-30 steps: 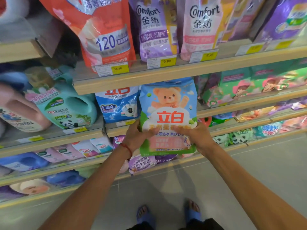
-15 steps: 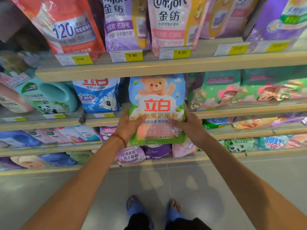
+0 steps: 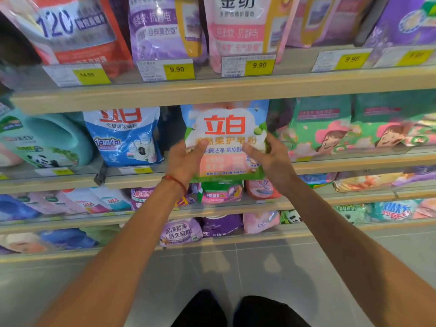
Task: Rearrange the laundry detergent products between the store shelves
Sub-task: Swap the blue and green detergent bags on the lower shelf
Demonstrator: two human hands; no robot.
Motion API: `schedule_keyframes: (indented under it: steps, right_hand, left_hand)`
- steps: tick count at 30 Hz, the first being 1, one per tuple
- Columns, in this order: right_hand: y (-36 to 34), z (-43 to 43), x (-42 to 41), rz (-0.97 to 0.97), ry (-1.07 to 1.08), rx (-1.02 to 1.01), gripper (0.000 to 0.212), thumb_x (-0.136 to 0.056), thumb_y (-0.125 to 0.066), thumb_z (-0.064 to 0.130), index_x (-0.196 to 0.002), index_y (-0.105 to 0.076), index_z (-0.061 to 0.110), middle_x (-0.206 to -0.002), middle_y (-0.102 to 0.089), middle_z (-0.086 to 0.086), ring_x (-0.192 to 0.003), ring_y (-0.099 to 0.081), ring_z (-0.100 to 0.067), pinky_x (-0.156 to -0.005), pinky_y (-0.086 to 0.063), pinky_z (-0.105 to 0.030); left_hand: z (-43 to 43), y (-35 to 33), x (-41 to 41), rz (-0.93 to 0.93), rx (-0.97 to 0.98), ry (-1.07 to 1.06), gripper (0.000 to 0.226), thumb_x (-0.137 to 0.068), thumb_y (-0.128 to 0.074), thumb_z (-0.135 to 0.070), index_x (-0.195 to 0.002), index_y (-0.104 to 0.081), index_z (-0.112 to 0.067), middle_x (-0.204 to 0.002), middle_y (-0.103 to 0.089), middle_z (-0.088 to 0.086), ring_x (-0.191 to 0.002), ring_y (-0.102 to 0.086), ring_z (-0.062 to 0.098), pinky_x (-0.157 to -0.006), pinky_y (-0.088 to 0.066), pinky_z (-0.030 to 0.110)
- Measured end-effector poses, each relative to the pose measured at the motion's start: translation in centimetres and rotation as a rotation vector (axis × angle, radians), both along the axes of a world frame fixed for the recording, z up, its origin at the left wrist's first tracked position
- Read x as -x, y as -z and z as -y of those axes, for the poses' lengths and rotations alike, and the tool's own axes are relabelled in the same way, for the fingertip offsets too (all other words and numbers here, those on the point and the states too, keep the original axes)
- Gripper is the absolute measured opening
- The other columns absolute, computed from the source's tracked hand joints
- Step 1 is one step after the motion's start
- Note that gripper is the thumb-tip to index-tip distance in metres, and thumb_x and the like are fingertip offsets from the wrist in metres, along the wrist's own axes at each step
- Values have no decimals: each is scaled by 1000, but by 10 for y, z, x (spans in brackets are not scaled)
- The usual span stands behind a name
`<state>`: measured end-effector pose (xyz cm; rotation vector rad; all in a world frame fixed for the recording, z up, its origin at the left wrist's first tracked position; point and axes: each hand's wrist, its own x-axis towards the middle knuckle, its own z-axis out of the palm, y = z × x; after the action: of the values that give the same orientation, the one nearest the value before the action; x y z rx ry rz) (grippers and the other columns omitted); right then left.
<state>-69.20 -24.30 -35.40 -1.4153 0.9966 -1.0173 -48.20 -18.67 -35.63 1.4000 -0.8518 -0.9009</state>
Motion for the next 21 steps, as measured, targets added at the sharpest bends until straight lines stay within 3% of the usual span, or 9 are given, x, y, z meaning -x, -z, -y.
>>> schedule_keyframes:
  steps: [2, 6, 9, 11, 13, 15, 17, 21]
  right_hand:
    - [4, 7, -5, -12, 4, 43, 30, -98, -72, 14, -127, -68, 7, -119, -76, -14, -108, -71, -19, -91, -59, -34]
    - [20, 24, -20, -125, 89, 119, 23, -98, -72, 18, -119, -71, 10, -120, -73, -12, -101, -69, -15, -81, -55, -22]
    - [30, 40, -28, -182, 125, 150, 26, -98, -72, 21, -120, -72, 8, -122, -67, -21, -113, -65, -32, -95, -55, -43]
    - [34, 44, -31, -214, 146, 174, 28, -98, -72, 24, -123, -72, 11, -120, -61, -21, -114, -61, -34, -99, -52, -48]
    - [38, 46, -34, -231, 163, 225, 29, -98, -72, 25, -124, -73, 14, -110, -58, -12, -110, -58, -31, -97, -51, -40]
    - [40, 47, -37, -241, 180, 286, 28, -97, -72, 25, -125, -73, 17, -98, -53, 2, -105, -55, -25, -89, -45, -19]
    - [41, 49, -40, -255, 194, 317, 28, -97, -72, 24, -125, -74, 19, -98, -54, 4, -102, -51, -19, -81, -36, -1]
    - [42, 52, -40, -262, 182, 312, 27, -97, -73, 24, -124, -75, 21, -97, -50, 8, -100, -49, -15, -80, -32, 4]
  left_hand:
    - [11, 3, -3, -1, 35, -22, 11, -96, -70, -20, -105, -74, -24, -86, -78, -19, -83, -74, -3, -68, -57, 14]
    - [28, 16, -9, 7, 86, -38, 20, -97, -68, -16, -116, -72, -14, -93, -77, -12, -82, -75, 1, -68, -59, 18]
    - [41, 24, -14, 22, 121, -32, 23, -98, -66, -12, -120, -70, -8, -94, -75, -9, -78, -74, -1, -65, -57, 16]
    - [49, 28, -17, 6, 138, -27, 21, -98, -66, -11, -118, -70, -9, -94, -75, -6, -77, -74, 1, -66, -59, 18]
    - [54, 33, -20, 12, 143, -25, 18, -98, -66, -12, -116, -70, -10, -96, -75, 0, -76, -74, 2, -69, -61, 22]
    - [57, 36, -23, 13, 139, -31, 14, -98, -66, -14, -112, -70, -12, -96, -75, 2, -75, -74, 4, -70, -63, 24]
    - [59, 38, -25, 18, 137, -34, 11, -98, -66, -16, -108, -70, -14, -93, -75, 0, -73, -74, 3, -68, -62, 23]
    - [61, 42, -28, 31, 142, -20, 8, -98, -66, -19, -102, -71, -24, -91, -77, -8, -79, -76, 6, -69, -62, 23]
